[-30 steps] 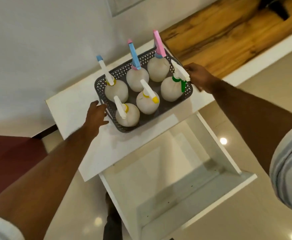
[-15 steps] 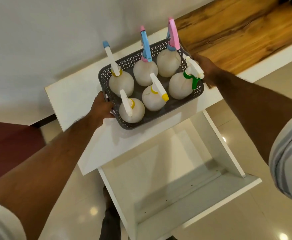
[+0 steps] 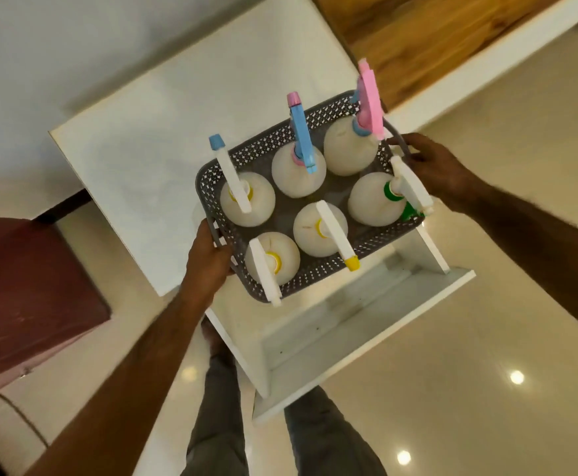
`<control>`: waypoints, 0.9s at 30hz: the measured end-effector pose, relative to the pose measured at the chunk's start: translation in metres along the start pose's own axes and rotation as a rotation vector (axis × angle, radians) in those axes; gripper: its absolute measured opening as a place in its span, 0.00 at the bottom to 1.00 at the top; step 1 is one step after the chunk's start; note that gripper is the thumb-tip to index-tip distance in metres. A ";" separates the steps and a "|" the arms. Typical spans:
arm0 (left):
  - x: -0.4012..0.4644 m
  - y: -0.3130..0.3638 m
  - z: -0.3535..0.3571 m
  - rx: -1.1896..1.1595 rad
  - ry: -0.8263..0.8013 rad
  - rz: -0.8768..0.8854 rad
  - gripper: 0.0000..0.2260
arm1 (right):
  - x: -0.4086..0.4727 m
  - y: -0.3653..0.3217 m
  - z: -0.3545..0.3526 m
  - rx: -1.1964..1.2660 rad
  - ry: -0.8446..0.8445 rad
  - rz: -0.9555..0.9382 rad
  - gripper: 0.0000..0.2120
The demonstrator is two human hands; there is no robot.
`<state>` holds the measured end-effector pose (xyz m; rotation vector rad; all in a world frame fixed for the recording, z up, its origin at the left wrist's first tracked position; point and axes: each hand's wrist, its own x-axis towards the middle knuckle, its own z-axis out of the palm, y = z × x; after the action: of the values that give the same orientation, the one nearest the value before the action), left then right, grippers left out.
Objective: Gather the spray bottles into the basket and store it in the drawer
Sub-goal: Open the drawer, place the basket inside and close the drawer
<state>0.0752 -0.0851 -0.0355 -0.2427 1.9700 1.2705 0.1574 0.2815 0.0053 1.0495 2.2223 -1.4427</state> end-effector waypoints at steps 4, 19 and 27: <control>-0.034 -0.043 0.011 0.030 -0.013 0.011 0.24 | -0.043 0.041 0.006 -0.011 -0.005 0.055 0.19; -0.030 -0.156 0.066 0.187 0.011 -0.156 0.26 | -0.026 0.169 0.067 -0.051 -0.073 0.143 0.18; 0.021 -0.217 0.093 0.176 0.064 -0.135 0.26 | 0.032 0.224 0.109 -0.087 -0.110 0.160 0.17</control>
<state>0.2214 -0.1078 -0.2207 -0.3265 2.0690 1.0088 0.2785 0.2510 -0.2121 1.0656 2.0545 -1.2926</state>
